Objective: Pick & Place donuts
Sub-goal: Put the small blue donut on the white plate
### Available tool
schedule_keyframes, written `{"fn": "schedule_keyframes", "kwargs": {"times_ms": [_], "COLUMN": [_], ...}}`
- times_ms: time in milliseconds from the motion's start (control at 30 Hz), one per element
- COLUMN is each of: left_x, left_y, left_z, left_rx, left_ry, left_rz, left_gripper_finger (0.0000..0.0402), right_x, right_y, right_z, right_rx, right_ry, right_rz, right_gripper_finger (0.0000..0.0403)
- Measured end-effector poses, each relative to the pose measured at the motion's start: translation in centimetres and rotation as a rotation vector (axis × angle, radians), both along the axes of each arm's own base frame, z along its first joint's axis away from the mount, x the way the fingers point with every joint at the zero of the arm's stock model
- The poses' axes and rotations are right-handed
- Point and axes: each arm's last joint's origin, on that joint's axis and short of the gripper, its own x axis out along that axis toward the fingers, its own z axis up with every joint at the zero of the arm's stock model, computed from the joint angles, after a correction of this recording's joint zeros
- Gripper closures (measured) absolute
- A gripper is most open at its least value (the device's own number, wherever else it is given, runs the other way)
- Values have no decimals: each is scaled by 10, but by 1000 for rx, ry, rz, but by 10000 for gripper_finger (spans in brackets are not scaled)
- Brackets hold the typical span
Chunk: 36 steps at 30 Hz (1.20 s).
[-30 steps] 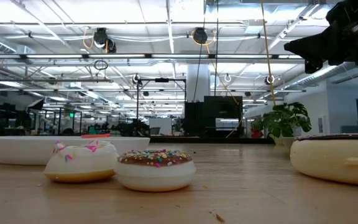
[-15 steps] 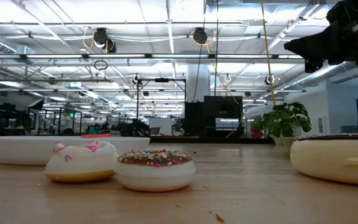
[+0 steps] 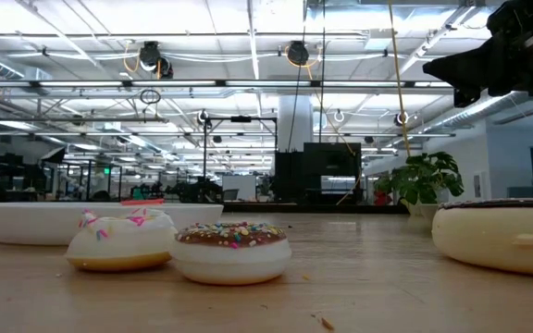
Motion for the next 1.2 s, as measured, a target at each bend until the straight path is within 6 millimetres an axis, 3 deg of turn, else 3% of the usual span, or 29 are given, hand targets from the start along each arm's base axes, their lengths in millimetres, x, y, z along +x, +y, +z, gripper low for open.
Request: {"fn": "schedule_keyframes", "kwargs": {"times_ms": [1200], "left_x": [-5], "left_y": [15], "left_z": [-1], "left_rx": [40], "left_ry": [104], "left_rz": [154], "left_gripper_finger": [252], "right_x": [0], "right_y": [0], "right_z": [1], "right_rx": [2], "right_ry": [-10], "right_rz": [-1], "right_gripper_finger": [403]}}
